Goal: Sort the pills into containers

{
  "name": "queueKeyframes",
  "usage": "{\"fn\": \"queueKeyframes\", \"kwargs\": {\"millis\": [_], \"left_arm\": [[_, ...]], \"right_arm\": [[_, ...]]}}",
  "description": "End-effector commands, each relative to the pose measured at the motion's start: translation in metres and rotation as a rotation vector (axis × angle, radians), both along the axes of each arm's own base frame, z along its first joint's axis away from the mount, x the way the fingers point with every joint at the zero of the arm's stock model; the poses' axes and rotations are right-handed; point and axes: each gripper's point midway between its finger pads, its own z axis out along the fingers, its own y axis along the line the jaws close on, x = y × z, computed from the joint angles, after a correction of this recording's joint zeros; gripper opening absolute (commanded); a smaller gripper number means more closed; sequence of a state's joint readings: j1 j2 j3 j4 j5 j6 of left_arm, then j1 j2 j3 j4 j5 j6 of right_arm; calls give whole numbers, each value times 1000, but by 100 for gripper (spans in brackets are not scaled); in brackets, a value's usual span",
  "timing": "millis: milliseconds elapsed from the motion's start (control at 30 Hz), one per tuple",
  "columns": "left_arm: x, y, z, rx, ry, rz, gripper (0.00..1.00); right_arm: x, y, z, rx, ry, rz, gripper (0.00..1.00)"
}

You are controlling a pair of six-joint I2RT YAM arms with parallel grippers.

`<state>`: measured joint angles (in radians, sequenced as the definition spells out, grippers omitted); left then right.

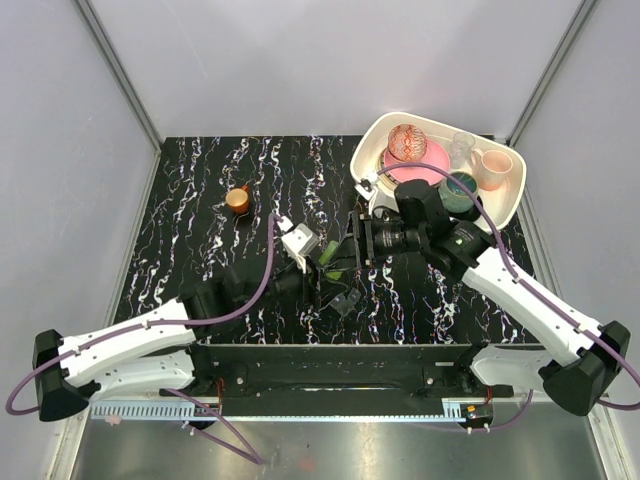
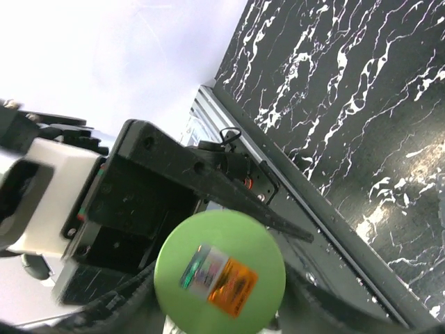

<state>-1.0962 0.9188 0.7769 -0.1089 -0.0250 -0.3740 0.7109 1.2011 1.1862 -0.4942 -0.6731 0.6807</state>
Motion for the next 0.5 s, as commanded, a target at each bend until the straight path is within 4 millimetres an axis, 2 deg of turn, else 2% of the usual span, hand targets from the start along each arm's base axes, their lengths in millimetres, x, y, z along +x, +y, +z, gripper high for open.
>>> {"fn": "queueKeyframes", "kwargs": {"millis": [0, 33, 67, 100, 133, 167, 200, 233, 267, 333, 467], "left_arm": [[-4, 2, 19, -118, 3, 12, 0], [-5, 2, 21, -132, 7, 17, 0], [-5, 4, 23, -146, 9, 24, 0], [-5, 4, 21, -149, 17, 29, 0], [-5, 4, 21, -156, 26, 33, 3], [-5, 5, 23, -168, 25, 36, 8], [-4, 4, 24, -179, 27, 38, 13], [-4, 4, 26, -189, 26, 39, 14], [-4, 4, 26, -191, 26, 40, 12], [-3, 4, 26, -185, 36, 50, 0], [0, 2, 27, -175, 45, 64, 0]], "right_arm": [[11, -8, 63, 162, -204, -115, 67], [15, -9, 65, 172, -216, -147, 68], [22, -10, 59, 169, -211, -196, 68], [25, -8, 71, 230, -218, -220, 68], [25, -10, 77, 263, -223, -234, 68], [29, -10, 70, 271, -208, -267, 68], [32, -10, 81, 320, -214, -287, 68], [34, -10, 81, 331, -211, -300, 67], [37, -10, 78, 329, -212, -321, 67], [43, -11, 77, 324, -220, -345, 66], [49, -12, 79, 318, -242, -373, 66]]}}
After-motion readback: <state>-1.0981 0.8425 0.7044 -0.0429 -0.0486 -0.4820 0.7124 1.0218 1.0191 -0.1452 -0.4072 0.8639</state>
